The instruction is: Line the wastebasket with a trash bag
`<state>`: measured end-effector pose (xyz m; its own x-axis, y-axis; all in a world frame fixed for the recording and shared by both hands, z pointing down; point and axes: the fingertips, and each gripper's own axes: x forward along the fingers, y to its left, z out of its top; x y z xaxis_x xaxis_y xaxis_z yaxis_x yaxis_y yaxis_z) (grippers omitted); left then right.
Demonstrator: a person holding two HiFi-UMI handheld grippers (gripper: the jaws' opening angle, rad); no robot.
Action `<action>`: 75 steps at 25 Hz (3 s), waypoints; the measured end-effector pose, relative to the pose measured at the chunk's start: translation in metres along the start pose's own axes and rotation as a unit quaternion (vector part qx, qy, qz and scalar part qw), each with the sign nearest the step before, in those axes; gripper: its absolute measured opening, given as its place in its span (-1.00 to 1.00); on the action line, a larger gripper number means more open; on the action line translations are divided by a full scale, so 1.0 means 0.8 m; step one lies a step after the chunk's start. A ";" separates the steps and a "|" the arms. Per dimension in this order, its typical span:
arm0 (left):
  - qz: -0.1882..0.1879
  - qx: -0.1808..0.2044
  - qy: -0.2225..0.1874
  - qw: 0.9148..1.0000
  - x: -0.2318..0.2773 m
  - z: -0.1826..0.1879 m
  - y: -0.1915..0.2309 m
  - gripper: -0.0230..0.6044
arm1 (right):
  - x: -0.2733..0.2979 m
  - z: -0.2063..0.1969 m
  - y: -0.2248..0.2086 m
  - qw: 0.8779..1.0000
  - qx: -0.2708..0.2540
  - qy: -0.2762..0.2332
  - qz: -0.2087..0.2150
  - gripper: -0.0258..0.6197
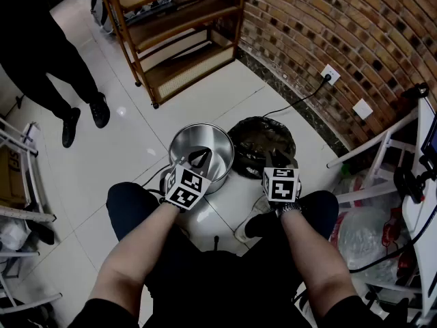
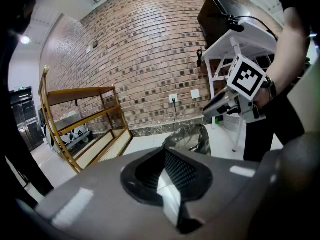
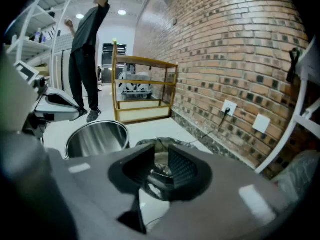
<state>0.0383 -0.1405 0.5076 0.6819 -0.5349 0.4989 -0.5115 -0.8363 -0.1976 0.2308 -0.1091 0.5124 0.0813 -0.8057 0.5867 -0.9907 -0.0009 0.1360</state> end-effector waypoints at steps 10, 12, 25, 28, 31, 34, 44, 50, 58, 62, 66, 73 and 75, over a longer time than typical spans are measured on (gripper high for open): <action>-0.047 0.056 -0.020 0.997 0.074 0.070 -0.030 -0.92 | 0.033 -0.036 -0.070 0.996 0.051 0.045 -0.058 -0.48; -0.061 0.065 -0.018 0.996 0.093 0.078 -0.041 -0.92 | 0.045 -0.042 -0.079 0.995 0.058 0.053 -0.063 -0.46; -0.111 0.073 0.002 0.991 0.180 0.097 -0.074 -0.92 | 0.120 -0.081 -0.120 0.983 0.089 0.133 -0.089 -0.35; -0.115 0.070 0.005 0.991 0.190 0.095 -0.074 -0.92 | 0.135 -0.097 -0.127 0.978 0.100 0.159 -0.095 -0.35; -0.117 0.071 0.008 0.991 0.199 0.094 -0.072 -0.92 | 0.146 -0.100 -0.132 0.976 0.099 0.170 -0.094 -0.38; -0.117 0.072 0.009 0.990 0.204 0.093 -0.068 -0.92 | 0.150 -0.099 -0.135 0.976 0.091 0.171 -0.096 -0.69; -0.106 0.074 0.011 0.992 0.195 0.096 -0.059 -0.92 | 0.120 -0.086 -0.146 0.975 0.097 0.164 -0.116 -0.91; -0.084 0.062 0.015 0.994 0.177 0.101 -0.039 -0.92 | 0.095 -0.052 -0.154 0.982 0.081 0.126 -0.118 -0.91; -0.076 0.039 0.034 0.996 0.162 0.101 -0.023 -0.89 | 0.052 -0.023 -0.172 0.982 0.080 0.101 -0.135 -0.91; -0.091 0.030 0.041 0.995 0.158 0.099 -0.039 -0.78 | 0.028 0.003 -0.184 0.983 0.063 0.085 -0.149 -0.91; -0.111 0.006 0.042 0.993 0.147 0.100 -0.060 -0.73 | 0.004 0.041 -0.180 0.986 0.047 0.055 -0.148 -0.91; -0.163 -0.077 0.051 0.982 0.116 0.102 -0.093 -0.68 | -0.048 0.115 -0.167 0.989 0.008 -0.004 -0.148 -0.91; -0.166 -0.091 0.053 0.981 0.111 0.095 -0.095 -0.64 | -0.063 0.132 -0.156 0.989 0.001 -0.017 -0.145 -0.91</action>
<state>0.1779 -0.1338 0.5027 0.7733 -0.2138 0.5969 -0.3628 -0.9213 0.1399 0.3391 -0.1309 0.3817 0.3589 -0.7904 0.4964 -0.9262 -0.2358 0.2941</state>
